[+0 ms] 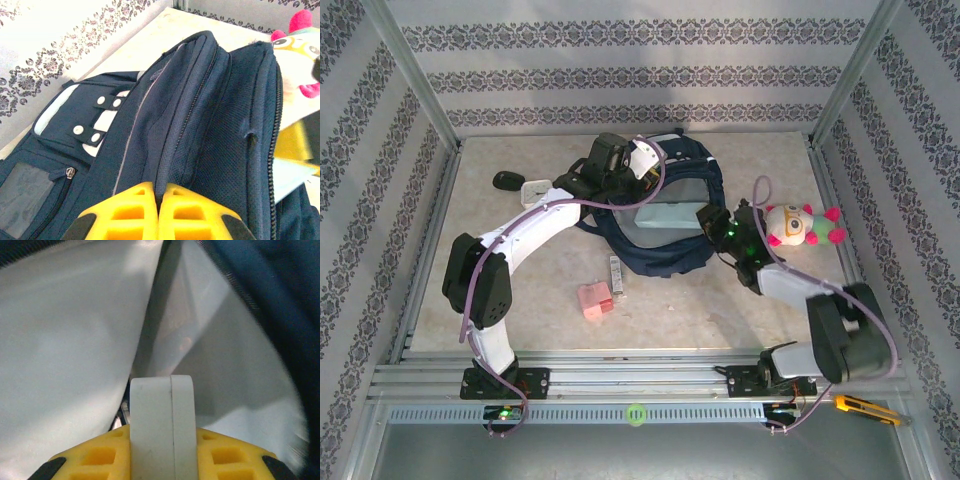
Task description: Pack the student bag
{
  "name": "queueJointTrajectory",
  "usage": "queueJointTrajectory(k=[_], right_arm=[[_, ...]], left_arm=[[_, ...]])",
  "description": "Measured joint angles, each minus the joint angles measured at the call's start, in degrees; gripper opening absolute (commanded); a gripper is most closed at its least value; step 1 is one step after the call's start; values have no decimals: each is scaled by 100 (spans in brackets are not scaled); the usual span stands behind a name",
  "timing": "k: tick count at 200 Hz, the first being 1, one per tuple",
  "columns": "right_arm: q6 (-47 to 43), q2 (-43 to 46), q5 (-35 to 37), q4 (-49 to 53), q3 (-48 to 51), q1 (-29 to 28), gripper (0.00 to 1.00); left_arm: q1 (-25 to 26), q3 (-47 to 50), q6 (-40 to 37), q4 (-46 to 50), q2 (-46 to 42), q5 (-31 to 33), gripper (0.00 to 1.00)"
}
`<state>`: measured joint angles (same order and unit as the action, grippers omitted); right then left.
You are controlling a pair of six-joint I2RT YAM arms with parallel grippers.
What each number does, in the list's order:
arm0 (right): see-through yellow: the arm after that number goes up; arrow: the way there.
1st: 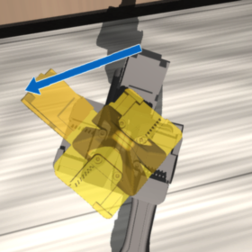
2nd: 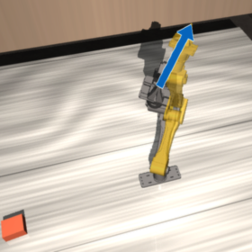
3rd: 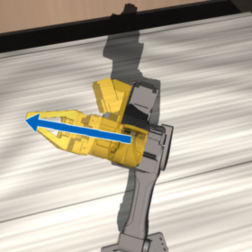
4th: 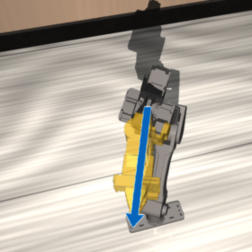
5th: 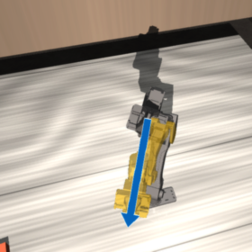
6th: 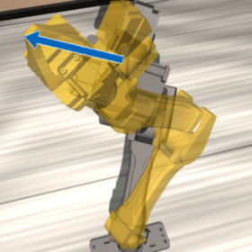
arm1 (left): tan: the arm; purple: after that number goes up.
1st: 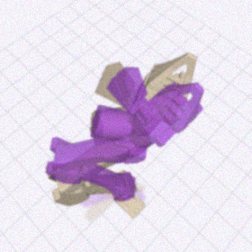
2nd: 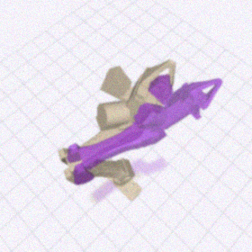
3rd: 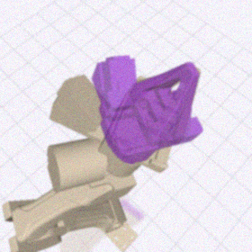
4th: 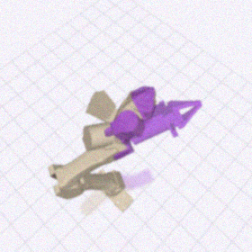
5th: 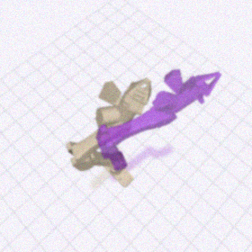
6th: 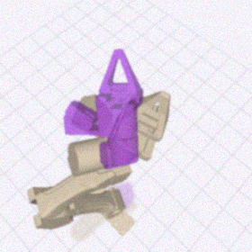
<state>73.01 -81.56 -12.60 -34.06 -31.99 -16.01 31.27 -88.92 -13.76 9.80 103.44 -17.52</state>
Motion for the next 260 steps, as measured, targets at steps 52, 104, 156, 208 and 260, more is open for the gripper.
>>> queueJointTrajectory(k=[52,104,156,208,260], right_arm=[[293,-2059,133,-1349,-1283,-219,16],[660,-3042,883,-1932,-1878,-671,23],[883,-3176,1226,-1963,-1888,-846,55],[632,-2570,376,-1274,-1405,-341,64],[66,-1620,-468,-271,-787,-72,60]], left_arm=[[-17,-116,120,2,0,-190,0],[-52,-199,249,4,0,-291,0],[-66,-238,328,2,0,-308,0],[-142,-240,334,4,2,-343,0],[-212,-240,332,9,2,-345,0]])
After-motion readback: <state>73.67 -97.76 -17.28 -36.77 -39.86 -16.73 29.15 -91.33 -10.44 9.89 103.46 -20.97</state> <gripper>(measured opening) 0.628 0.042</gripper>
